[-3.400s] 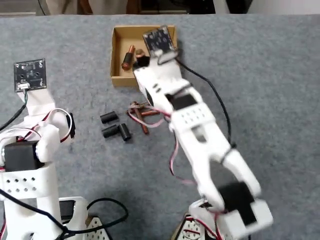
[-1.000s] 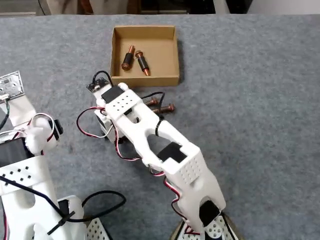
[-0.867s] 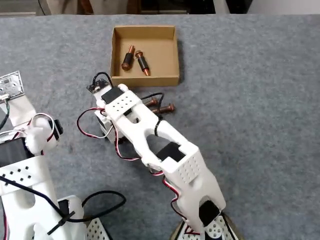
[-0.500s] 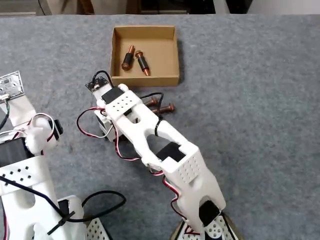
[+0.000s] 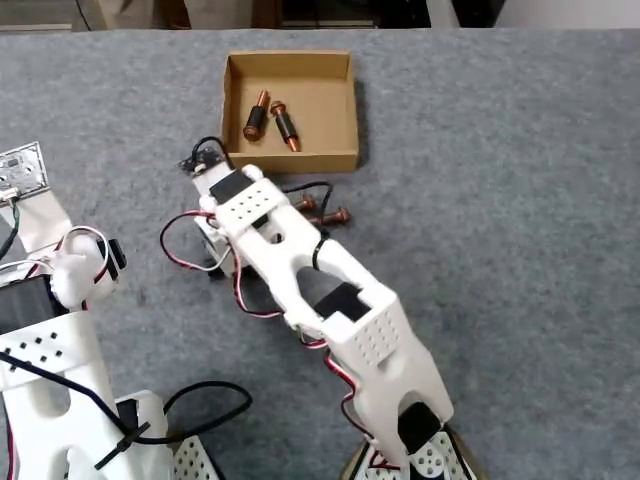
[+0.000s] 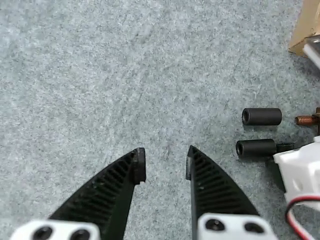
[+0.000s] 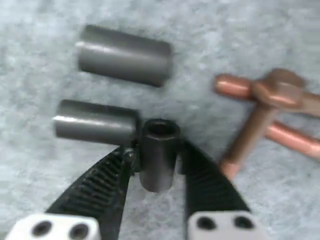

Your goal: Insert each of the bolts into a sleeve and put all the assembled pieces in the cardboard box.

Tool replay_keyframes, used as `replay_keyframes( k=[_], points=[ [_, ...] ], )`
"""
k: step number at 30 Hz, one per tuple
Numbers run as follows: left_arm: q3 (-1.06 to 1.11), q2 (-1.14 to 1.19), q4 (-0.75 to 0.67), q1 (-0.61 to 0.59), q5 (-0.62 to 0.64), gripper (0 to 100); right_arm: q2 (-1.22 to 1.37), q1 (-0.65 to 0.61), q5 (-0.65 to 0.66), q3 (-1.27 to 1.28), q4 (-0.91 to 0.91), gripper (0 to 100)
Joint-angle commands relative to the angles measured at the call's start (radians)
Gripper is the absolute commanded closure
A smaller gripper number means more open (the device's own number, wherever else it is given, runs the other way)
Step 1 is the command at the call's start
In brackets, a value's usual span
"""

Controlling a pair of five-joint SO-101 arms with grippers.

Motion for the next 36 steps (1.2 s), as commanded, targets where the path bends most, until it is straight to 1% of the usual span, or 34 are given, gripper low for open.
replay_keyframes(
  k=[1,6,12,17,20,24,27,30,32,34,36],
  points=[
    [-0.006,0.001,-0.011,-0.005,-0.005,85,0.019,-0.019,0.000,-0.021,-0.025,99.1],
    [-0.009,-0.002,-0.011,-0.003,-0.005,85,0.012,-0.019,0.000,-0.024,-0.021,99.0],
    [-0.017,0.001,-0.005,-0.008,0.005,85,-0.105,-0.019,-0.002,-0.019,0.021,99.8],
    [-0.075,0.002,0.068,0.000,0.064,85,-0.229,-0.019,-0.003,-0.012,0.100,99.8],
    [-0.150,0.015,0.114,0.025,0.097,85,-0.277,0.018,-0.003,-0.022,0.140,99.8],
    [-0.238,0.097,0.138,0.123,0.163,85,-0.363,0.127,0.000,-0.010,0.160,99.8],
    [-0.305,0.205,0.152,0.209,0.215,85,-0.441,0.225,0.003,-0.019,0.221,99.8],
    [-0.413,0.346,0.222,0.301,0.250,78,-0.541,0.331,0.029,-0.013,0.250,99.8],
    [-0.516,0.450,0.284,0.365,0.319,73,-0.610,0.406,0.051,-0.012,0.250,99.8],
    [-0.620,0.550,0.328,0.430,0.365,71,-0.664,0.484,0.052,-0.012,0.245,99.8],
    [-0.712,0.648,0.338,0.499,0.400,73,-0.702,0.552,0.052,-0.010,0.245,99.8]
  ],
)
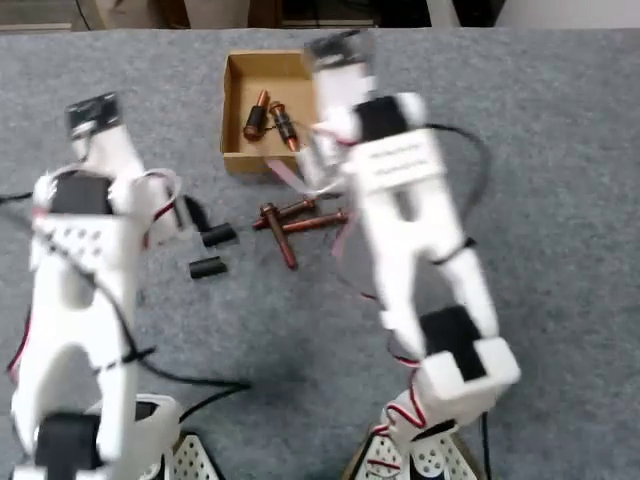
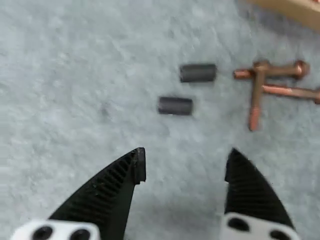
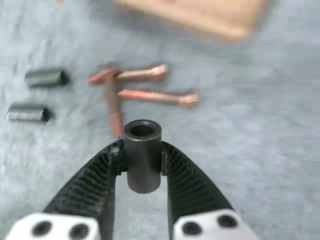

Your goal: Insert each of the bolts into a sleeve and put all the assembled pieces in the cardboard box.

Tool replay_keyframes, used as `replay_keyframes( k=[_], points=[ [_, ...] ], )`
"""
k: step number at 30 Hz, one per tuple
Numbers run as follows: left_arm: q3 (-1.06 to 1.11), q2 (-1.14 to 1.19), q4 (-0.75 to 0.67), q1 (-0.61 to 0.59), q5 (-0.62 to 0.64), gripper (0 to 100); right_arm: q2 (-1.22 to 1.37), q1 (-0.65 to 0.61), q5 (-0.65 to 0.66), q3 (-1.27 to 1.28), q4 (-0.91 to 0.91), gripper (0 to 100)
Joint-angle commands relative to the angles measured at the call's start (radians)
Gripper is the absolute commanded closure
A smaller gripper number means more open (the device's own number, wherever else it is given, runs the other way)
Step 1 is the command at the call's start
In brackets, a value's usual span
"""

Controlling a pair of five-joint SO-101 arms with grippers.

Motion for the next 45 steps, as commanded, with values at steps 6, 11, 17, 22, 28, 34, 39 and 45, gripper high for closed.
replay_keyframes(
  k=[6,11,17,22,28,34,39,45],
  points=[
    [-0.344,0.361,0.018,0.232,0.249,78,-0.139,0.248,0.003,-0.008,0.026,99.8],
    [-0.437,0.565,0.008,0.245,0.359,79,-0.148,0.298,0.003,0.027,0.026,99.8],
    [-0.600,0.786,-0.032,0.247,0.368,79,-0.163,0.331,0.005,0.200,-0.086,99.8],
    [-0.726,0.932,-0.025,0.247,0.368,79,-0.208,0.332,0.006,0.344,-0.199,99.8],
    [-0.769,1.021,-0.025,0.252,0.370,79,-0.255,0.332,0.008,0.446,-0.296,99.7],
    [-0.769,1.030,-0.032,0.288,0.370,79,-0.254,0.331,0.008,0.470,-0.316,99.7],
    [-0.758,1.033,-0.075,0.279,0.385,82,-0.254,0.332,0.008,0.470,-0.315,99.7],
    [-0.776,1.082,-0.081,0.285,0.384,88,-0.252,0.332,0.003,0.472,-0.311,99.7]
  ],
)
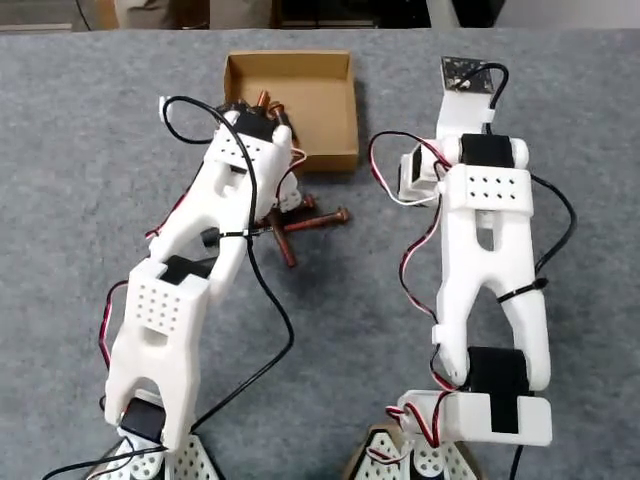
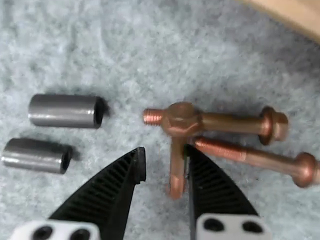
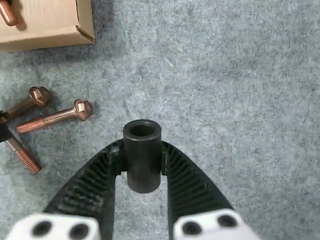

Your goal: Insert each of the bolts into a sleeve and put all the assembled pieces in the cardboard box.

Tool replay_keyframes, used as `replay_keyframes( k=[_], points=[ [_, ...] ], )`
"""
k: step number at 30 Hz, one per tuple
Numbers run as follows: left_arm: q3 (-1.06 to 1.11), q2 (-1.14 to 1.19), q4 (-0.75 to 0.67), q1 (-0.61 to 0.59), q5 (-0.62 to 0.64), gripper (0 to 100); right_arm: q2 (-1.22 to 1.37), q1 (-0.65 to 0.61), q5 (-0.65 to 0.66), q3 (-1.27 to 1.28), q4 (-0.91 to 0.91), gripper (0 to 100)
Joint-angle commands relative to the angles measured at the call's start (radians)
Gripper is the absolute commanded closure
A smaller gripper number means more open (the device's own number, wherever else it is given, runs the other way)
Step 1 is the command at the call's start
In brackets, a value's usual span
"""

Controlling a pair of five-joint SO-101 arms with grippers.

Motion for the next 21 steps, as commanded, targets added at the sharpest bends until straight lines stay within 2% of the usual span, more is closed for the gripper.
replay_keyframes(
  k=[1,13,15,18,21],
  points=[
    [-0.057,0.019,-0.008,0.005,0.011,88,-0.048,0.018,0.003,-0.002,-0.012,99.7],
    [-0.058,0.087,-0.002,-0.002,0.009,88,-0.054,0.019,0.002,-0.001,-0.009,99.7],
    [-0.063,0.068,0.003,-0.003,0.006,90,-0.054,0.019,0.002,-0.001,-0.009,99.7],
    [-0.063,0.038,0.009,-0.011,-0.035,99,-0.054,0.019,0.002,-0.001,-0.009,99.7],
    [-0.052,0.007,0.011,-0.012,-0.068,98,-0.054,0.018,0.002,-0.001,-0.009,99.7]
  ],
)
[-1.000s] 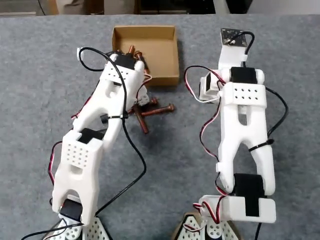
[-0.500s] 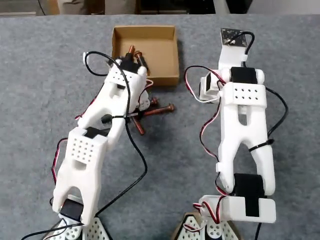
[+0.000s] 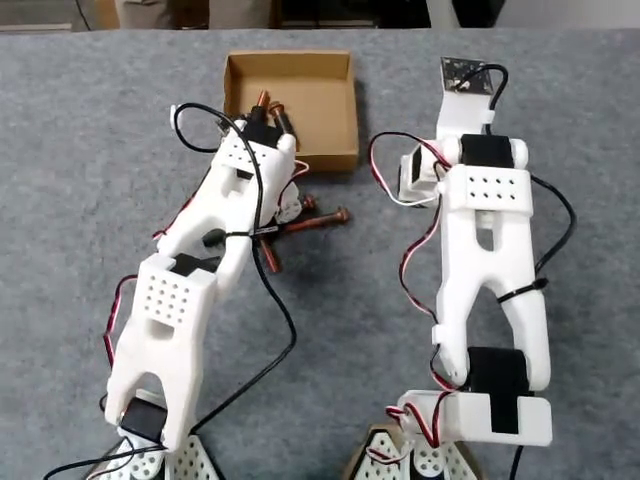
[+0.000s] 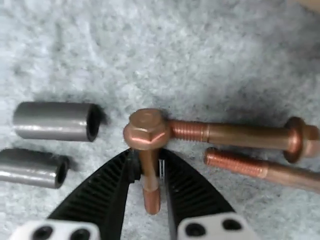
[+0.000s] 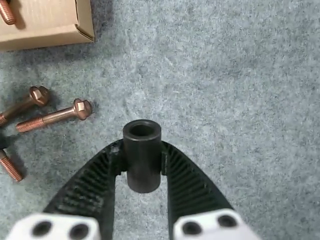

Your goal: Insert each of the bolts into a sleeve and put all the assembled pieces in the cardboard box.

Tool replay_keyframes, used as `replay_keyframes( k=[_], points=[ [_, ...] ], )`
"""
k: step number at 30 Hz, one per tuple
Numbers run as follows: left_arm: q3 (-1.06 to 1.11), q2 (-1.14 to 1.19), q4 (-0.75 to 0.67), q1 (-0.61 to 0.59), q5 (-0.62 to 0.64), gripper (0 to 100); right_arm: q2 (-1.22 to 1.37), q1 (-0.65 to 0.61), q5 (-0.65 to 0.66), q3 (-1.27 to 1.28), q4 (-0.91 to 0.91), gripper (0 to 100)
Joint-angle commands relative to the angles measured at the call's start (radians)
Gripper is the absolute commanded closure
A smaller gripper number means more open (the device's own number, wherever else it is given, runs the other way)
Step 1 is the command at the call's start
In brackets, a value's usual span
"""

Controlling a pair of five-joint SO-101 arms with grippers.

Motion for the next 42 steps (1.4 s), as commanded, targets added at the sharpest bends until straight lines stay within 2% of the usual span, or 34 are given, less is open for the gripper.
replay_keyframes(
  k=[1,6,9,12,18,24,29,36,42],
  points=[
    [-0.026,-0.087,0.021,-0.011,-0.046,98,-0.054,0.016,0.002,-0.005,-0.009,99.7],
    [-0.032,-0.168,0.049,0.000,-0.133,98,-0.054,0.012,0.002,-0.005,-0.009,99.7],
    [-0.032,-0.260,0.072,0.000,-0.221,98,-0.058,0.010,0.006,-0.012,0.005,99.7],
    [-0.032,-0.383,0.104,-0.002,-0.333,98,-0.110,-0.045,0.009,-0.022,0.089,99.7],
    [-0.021,-0.685,0.140,-0.011,-0.505,98,-0.338,-0.186,0.009,0.025,0.155,99.7],
    [-0.021,-0.960,0.157,-0.017,-0.638,98,-0.627,-0.280,0.009,0.229,0.130,99.7],
    [-0.021,-1.112,0.150,-0.064,-0.657,98,-0.912,-0.364,0.009,0.555,-0.071,99.7],
    [-0.031,-1.225,0.147,-0.071,-0.657,98,-1.313,-0.539,0.005,1.070,-0.551,99.7],
    [0.005,-1.371,0.046,-0.069,-0.649,98,-1.495,-0.653,0.000,1.194,-0.692,99.8]
  ],
)
